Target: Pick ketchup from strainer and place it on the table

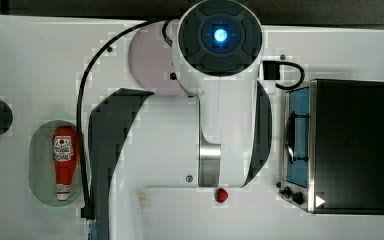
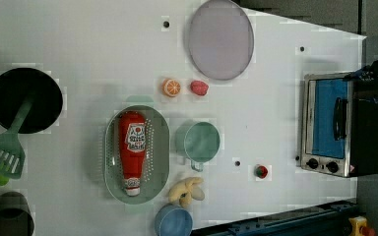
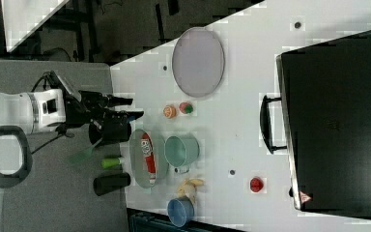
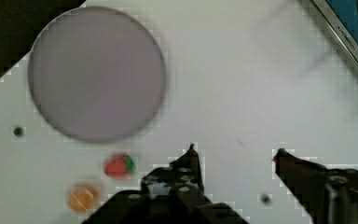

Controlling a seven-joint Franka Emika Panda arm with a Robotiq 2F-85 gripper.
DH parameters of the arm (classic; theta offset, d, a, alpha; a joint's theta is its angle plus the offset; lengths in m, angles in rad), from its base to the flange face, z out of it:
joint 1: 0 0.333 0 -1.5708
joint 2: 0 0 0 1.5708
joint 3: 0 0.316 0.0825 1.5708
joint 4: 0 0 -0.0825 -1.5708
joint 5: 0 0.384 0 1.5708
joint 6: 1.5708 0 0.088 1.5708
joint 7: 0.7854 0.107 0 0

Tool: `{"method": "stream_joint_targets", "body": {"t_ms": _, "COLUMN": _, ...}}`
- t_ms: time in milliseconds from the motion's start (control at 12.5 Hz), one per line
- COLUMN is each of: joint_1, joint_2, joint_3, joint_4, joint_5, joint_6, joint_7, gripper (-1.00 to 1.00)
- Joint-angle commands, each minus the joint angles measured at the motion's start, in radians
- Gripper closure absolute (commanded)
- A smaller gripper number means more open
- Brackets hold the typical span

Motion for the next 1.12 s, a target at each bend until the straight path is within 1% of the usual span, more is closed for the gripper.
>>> {"method": "stream_joint_targets", "body": {"t_ms": 80, "joint_1": -0.083, "joint_2": -0.268, "joint_3": 0.069, "joint_4": -0.109, "joint_5": 0.053, "joint_6": -0.176, "joint_7": 0.063, "gripper": -0.58}}
{"method": "stream_joint_targets", "body": {"t_ms": 240, "joint_1": -0.075, "joint_2": -0.261, "joint_3": 0.101, "joint_4": -0.109, "joint_5": 0.053, "joint_6": -0.176, "joint_7": 0.063, "gripper": -0.99}}
{"method": "stream_joint_targets", "body": {"t_ms": 480, "joint_1": -0.062, "joint_2": -0.246, "joint_3": 0.180, "joint_4": -0.109, "joint_5": 0.053, "joint_6": -0.176, "joint_7": 0.064, "gripper": -1.00}}
{"method": "stream_joint_targets", "body": {"t_ms": 720, "joint_1": -0.052, "joint_2": -0.221, "joint_3": 0.286, "joint_4": -0.109, "joint_5": 0.053, "joint_6": -0.163, "joint_7": 0.068, "gripper": -1.00}}
{"method": "stream_joint_targets", "body": {"t_ms": 1120, "joint_1": -0.044, "joint_2": -0.155, "joint_3": 0.485, "joint_4": -0.123, "joint_5": 0.053, "joint_6": -0.044, "joint_7": 0.084, "gripper": -1.00}}
